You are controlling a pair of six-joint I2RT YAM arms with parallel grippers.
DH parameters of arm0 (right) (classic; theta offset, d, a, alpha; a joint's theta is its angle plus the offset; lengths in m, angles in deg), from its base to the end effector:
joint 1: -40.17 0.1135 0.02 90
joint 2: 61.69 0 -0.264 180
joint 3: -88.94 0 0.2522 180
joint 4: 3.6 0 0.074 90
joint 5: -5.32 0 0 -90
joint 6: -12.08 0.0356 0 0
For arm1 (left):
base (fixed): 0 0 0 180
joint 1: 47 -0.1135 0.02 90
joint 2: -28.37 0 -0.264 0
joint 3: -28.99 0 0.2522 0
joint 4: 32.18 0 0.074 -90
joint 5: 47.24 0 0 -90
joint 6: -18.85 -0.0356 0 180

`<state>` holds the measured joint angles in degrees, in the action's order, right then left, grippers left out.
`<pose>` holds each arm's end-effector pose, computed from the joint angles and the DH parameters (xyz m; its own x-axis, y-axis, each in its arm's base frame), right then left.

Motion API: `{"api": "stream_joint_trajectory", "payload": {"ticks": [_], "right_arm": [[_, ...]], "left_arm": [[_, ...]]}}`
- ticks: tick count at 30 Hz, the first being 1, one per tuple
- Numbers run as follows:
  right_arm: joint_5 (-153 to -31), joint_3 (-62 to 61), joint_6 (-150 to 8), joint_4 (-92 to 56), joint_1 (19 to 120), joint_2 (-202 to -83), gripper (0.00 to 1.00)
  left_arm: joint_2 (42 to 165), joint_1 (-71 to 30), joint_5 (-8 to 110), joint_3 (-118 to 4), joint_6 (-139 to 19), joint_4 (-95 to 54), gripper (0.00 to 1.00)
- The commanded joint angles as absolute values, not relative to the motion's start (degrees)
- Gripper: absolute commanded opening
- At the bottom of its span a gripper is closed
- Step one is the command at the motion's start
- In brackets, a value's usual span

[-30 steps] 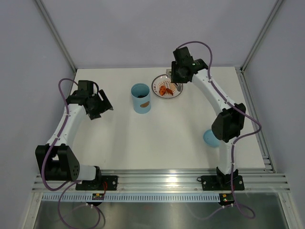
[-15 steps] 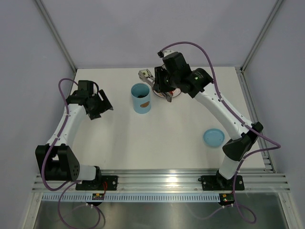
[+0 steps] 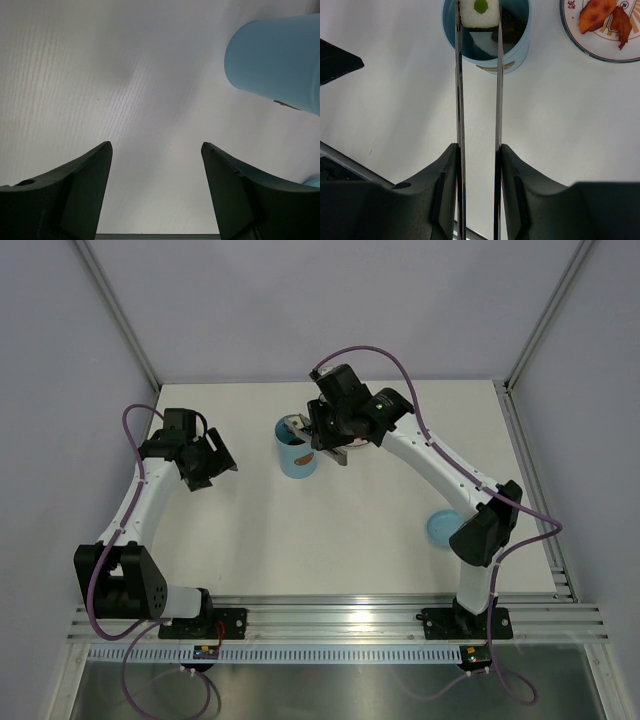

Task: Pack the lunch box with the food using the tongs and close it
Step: Place the fake food in the packing box.

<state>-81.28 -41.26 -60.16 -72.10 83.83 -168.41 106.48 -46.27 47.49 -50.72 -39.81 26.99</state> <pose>0.2942 0.2779 0.3893 -0.6883 -0.2360 -0.6860 -0.4713 0.8643 0.1757 0.2764 -0.0065 0.2865 -0.7504 -0.5088 -0.4218 -0.3904 0.8562 -0.3384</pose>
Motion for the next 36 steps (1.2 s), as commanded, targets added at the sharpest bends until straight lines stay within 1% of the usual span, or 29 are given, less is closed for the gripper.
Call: {"api": "stream_joint_trajectory", "payload": {"ticks": [1,5,6,9,10,16,27,36], "right_arm": [[-82.0,-43.6,-61.3,-71.4,84.3,-169.6,0.24],[-82.3,-43.9,-61.4,-71.4,84.3,-170.0,0.34],[-82.2,-43.9,-61.4,-71.3,84.3,-170.0,0.4],[-82.0,-44.0,-61.4,-71.4,84.3,-169.9,0.45],[-82.1,-44.1,-61.4,-71.4,84.3,-169.9,0.48],[-82.0,-44.4,-61.4,-71.5,84.5,-169.7,0.5],[-81.3,-46.8,-61.3,-71.9,84.8,-169.6,0.5],[-73.0,-45.1,-62.0,-69.9,84.3,-163.6,0.48]], "left_arm": [[105.0,-46.6,47.9,-51.7,-39.9,25.6,0.77],[105.1,-46.6,47.9,-51.6,-39.9,25.6,0.76],[105.1,-46.6,47.9,-51.6,-40.0,25.6,0.76],[105.4,-46.6,47.9,-51.5,-39.9,25.6,0.77],[105.4,-46.6,47.9,-51.4,-40.0,25.5,0.76],[105.3,-46.6,48.0,-51.0,-39.9,25.3,0.77],[105.1,-46.6,48.2,-51.0,-39.9,25.4,0.76],[104.7,-46.6,48.0,-51.5,-40.1,25.8,0.77]]}}
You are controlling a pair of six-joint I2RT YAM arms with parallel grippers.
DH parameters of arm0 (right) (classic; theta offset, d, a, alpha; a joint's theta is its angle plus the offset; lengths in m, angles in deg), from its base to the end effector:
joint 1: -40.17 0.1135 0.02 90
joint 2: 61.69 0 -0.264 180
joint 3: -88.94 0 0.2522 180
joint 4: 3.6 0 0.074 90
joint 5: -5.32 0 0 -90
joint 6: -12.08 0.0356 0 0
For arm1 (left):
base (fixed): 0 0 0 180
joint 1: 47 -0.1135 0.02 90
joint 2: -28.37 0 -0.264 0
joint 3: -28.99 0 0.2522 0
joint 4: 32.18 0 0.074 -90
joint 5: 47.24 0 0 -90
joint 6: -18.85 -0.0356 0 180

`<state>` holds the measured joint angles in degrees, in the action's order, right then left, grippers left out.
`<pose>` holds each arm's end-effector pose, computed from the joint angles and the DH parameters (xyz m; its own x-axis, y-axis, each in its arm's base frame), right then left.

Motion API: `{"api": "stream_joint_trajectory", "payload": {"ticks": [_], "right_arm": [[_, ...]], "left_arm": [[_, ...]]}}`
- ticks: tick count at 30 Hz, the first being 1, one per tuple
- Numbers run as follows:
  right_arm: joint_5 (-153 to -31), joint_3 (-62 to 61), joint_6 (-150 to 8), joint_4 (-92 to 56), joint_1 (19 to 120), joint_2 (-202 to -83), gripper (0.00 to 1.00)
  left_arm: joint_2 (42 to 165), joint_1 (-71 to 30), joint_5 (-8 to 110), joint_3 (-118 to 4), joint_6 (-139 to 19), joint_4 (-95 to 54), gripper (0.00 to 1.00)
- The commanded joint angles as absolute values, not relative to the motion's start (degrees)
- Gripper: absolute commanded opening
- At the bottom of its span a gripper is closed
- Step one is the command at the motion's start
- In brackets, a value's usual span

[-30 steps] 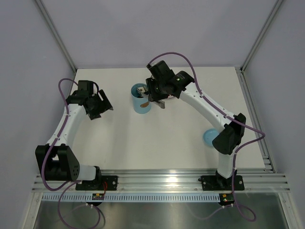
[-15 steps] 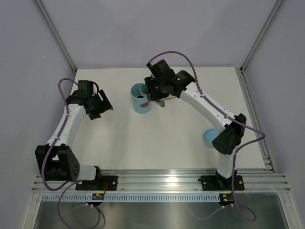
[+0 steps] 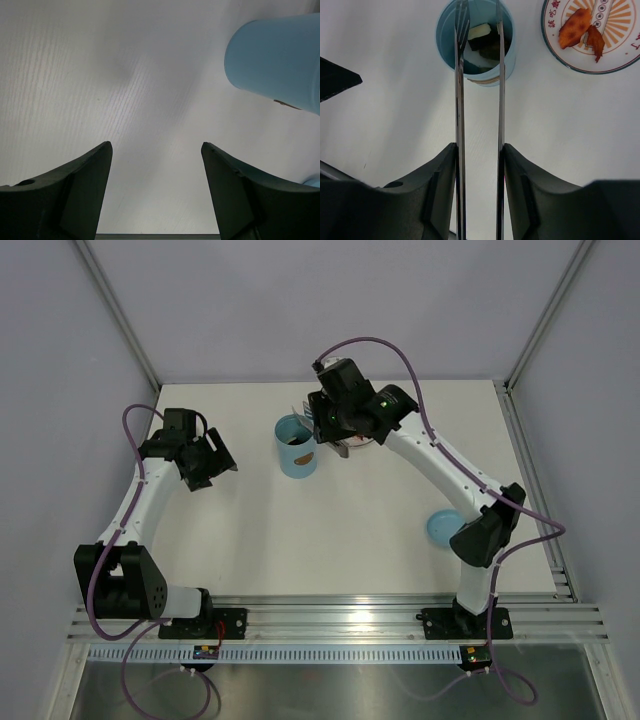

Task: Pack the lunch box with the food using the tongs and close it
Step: Place the fake food in the packing box, then pick up the fake food from the plate.

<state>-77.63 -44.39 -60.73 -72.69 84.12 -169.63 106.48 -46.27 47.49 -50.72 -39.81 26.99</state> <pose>0.2969 0.2802 0.3973 -0.6599 -0.2287 -0.7157 -0.4500 0.8831 0.1327 0.2764 -0.0065 0.2865 -0.7504 -0.5088 -0.4218 -0.3904 0.8562 -0.3384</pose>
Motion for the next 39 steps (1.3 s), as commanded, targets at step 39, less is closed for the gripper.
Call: {"api": "stream_joint_trajectory", "payload": {"ticks": [39], "right_arm": [[-82.0,-33.4,-55.7,-64.3,69.6,-172.5,0.5]], "left_arm": [[105.5,-46.6,47.6,-51.2,-40.3,25.4,0.76]]}}
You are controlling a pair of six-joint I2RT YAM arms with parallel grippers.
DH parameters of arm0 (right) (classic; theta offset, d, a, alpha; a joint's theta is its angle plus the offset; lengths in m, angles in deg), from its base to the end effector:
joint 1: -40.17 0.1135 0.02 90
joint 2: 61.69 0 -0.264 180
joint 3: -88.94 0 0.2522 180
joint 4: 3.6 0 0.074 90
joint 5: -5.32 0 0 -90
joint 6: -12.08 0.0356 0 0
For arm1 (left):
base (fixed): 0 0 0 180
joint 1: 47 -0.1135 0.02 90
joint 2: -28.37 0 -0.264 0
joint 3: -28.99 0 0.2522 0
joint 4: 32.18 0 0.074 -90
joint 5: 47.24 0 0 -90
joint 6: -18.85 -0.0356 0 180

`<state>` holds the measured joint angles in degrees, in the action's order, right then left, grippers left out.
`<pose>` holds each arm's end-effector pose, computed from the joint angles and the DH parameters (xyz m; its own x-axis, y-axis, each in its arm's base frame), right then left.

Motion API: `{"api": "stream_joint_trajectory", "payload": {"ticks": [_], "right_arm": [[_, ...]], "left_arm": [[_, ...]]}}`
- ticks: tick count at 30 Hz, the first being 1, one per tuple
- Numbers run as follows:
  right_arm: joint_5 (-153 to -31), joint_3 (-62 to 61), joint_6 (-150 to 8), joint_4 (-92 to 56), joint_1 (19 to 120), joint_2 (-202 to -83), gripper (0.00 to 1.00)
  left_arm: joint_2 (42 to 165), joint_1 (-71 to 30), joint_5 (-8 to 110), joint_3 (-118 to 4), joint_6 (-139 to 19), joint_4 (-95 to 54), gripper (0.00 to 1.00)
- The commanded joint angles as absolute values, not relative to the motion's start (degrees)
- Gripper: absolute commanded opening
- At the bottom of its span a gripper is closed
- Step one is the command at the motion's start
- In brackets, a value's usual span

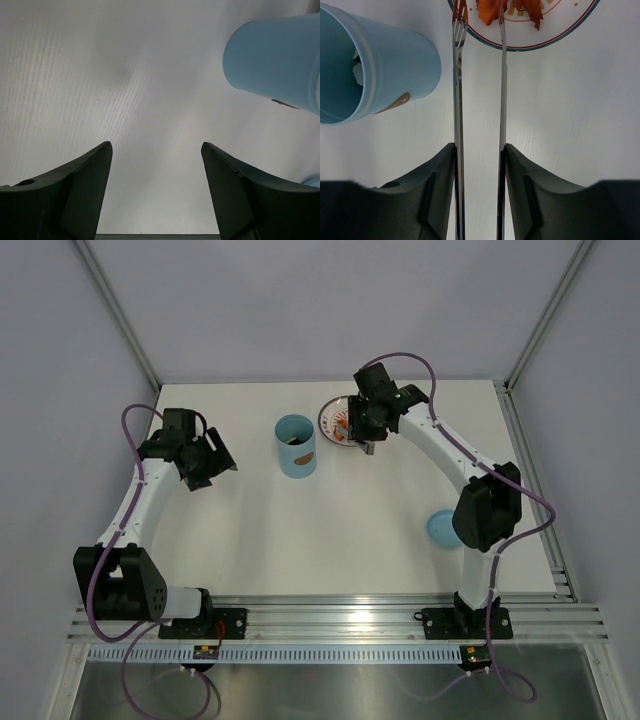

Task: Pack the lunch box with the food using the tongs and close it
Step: Pick up the fake food from the plate.

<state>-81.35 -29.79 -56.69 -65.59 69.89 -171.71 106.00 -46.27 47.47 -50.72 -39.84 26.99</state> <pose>0.3703 0.2090 0.3119 -0.8172 -0.0502 -0.5742 -0.1811 0.9681 0.1731 0.2749 -0.0064 0.2886 -0.7470 -0.5084 -0.4284 -0.3873 0.8565 -0.3412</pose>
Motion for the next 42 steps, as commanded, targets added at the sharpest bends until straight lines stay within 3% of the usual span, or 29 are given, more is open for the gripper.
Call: {"api": "stream_joint_trajectory", "payload": {"ticks": [1,19,42], "right_arm": [[-82.0,-33.6,-55.6,-64.4,69.6,-172.9,0.5],[-78.8,-36.7,-53.4,-65.5,69.6,-178.7,0.56],[-76.8,-47.4,-55.8,-69.8,69.6,-189.3,0.55]], "left_arm": [[105.5,-46.6,47.5,-51.2,-40.3,25.4,0.76],[105.6,-46.7,47.3,-51.0,-40.6,25.5,0.76],[105.1,-46.9,47.5,-50.9,-40.8,25.7,0.76]]}}
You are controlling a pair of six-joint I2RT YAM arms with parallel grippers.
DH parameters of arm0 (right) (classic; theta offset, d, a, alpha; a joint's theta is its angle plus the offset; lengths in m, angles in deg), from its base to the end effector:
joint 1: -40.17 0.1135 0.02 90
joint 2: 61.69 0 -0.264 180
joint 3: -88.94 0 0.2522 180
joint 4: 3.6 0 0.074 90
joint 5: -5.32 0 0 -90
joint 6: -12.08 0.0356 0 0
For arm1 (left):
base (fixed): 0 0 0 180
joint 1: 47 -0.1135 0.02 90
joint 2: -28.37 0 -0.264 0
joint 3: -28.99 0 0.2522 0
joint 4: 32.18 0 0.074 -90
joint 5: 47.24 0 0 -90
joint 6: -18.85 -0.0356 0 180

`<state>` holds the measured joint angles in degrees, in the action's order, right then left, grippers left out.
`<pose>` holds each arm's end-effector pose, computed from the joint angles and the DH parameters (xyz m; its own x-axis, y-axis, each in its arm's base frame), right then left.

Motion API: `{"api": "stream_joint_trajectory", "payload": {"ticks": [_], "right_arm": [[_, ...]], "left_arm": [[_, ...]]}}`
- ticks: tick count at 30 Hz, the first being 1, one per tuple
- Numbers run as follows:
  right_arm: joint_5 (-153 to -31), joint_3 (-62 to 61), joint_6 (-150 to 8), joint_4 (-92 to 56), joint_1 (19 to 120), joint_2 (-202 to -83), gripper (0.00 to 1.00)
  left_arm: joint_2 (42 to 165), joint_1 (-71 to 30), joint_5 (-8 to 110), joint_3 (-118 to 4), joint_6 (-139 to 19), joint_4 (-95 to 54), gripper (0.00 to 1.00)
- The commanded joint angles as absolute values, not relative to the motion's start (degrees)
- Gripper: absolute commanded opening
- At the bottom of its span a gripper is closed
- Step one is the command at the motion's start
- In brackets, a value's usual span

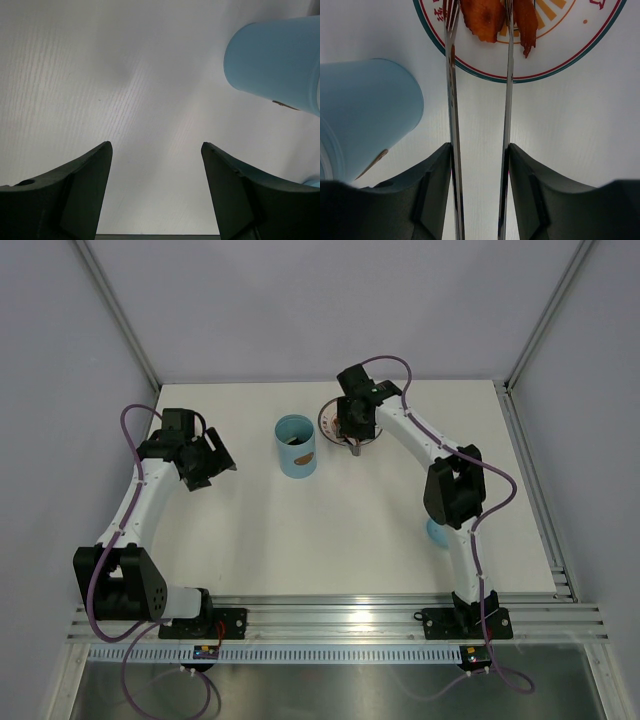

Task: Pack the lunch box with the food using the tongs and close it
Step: Pick up the fake food from the plate.

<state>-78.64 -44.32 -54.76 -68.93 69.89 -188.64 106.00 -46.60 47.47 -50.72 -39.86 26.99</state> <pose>0.4237 0.2375 0.2584 -0.8600 -0.0406 -0.5087 -0.1172 0.9859 0.1195 0.2749 -0.0048 0.2886 -0.7442 -0.5124 -0.4285 -0.3919 0.8544 -0.3411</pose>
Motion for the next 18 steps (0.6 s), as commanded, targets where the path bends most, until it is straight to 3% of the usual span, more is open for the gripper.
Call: {"api": "stream_joint_trajectory", "payload": {"ticks": [1,4,9,12,18], "right_arm": [[-76.7,-47.4,-55.8,-69.8,69.6,-189.3,0.54],[-77.0,-47.5,-56.1,-69.5,69.6,-189.5,0.49],[-77.0,-47.9,-56.4,-69.3,69.6,-188.4,0.25],[-76.8,-47.7,-56.6,-69.2,69.6,-186.9,0.16],[-75.7,-46.7,-56.6,-68.8,69.6,-183.1,0.11]], "left_arm": [[105.1,-46.9,47.5,-51.0,-40.8,25.7,0.76],[105.1,-46.9,47.6,-51.0,-40.7,25.9,0.76],[104.9,-46.9,47.5,-51.2,-40.7,26.0,0.76],[104.9,-46.9,47.5,-51.3,-40.7,26.1,0.76],[104.7,-46.9,47.6,-51.2,-40.6,26.1,0.76]]}}
